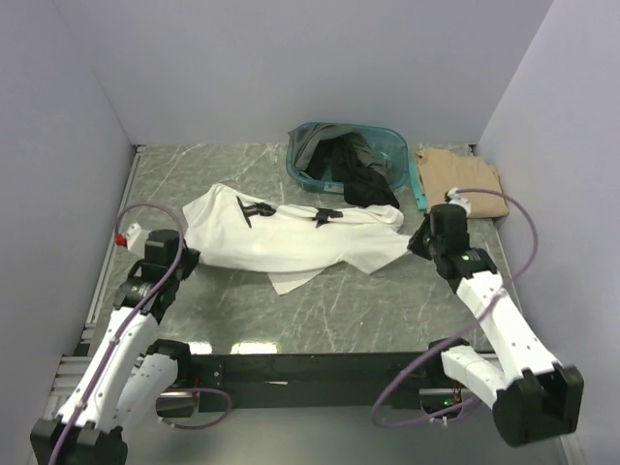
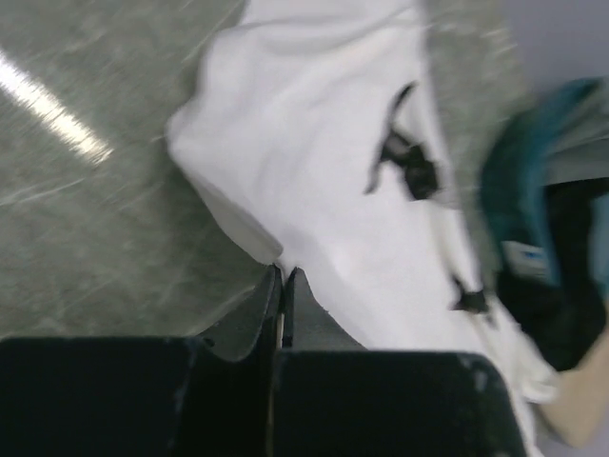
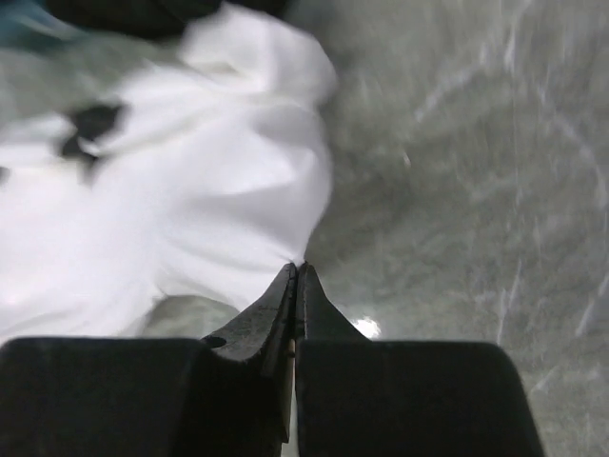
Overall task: Fold and stack the t-shirts
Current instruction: Flatten the tshirt out, then fold the tshirt
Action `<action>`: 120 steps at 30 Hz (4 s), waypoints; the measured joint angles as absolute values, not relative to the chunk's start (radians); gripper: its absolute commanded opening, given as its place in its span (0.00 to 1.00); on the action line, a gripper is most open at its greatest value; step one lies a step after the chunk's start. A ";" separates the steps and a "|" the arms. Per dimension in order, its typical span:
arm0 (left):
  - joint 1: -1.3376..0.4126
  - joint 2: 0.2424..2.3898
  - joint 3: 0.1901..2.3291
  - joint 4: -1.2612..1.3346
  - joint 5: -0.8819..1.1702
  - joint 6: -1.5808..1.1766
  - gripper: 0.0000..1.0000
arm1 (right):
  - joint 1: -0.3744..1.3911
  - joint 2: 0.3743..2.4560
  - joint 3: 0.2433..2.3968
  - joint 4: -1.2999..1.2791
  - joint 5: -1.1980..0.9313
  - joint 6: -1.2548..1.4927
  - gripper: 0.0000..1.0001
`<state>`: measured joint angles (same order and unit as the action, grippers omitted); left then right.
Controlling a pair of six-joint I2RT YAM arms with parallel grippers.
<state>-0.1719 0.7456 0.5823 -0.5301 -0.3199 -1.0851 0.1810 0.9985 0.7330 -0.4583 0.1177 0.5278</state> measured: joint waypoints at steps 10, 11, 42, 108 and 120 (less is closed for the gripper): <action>-0.172 0.583 0.911 -0.543 -0.354 -1.071 0.01 | 0.181 0.773 1.093 -0.517 0.210 0.495 0.00; -0.172 0.577 0.949 -0.542 -0.359 -1.065 0.01 | 0.181 0.767 1.127 -0.521 0.220 0.492 0.00; -0.173 0.585 1.841 -0.567 -0.322 -0.824 0.01 | 0.181 0.773 2.172 -0.657 -0.022 0.297 0.00; -0.093 2.015 1.450 -0.068 -0.443 -0.745 0.01 | 0.181 1.705 1.265 -0.057 0.111 0.377 0.00; -0.083 2.055 1.499 -0.110 -0.408 -0.726 0.01 | 0.181 1.712 1.277 -0.108 0.112 0.382 0.00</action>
<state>-0.0834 2.0552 1.4994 -0.1104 -0.4076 -0.7258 0.1814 1.7123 1.2774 -0.1078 0.1116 0.3824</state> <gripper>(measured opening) 0.022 0.009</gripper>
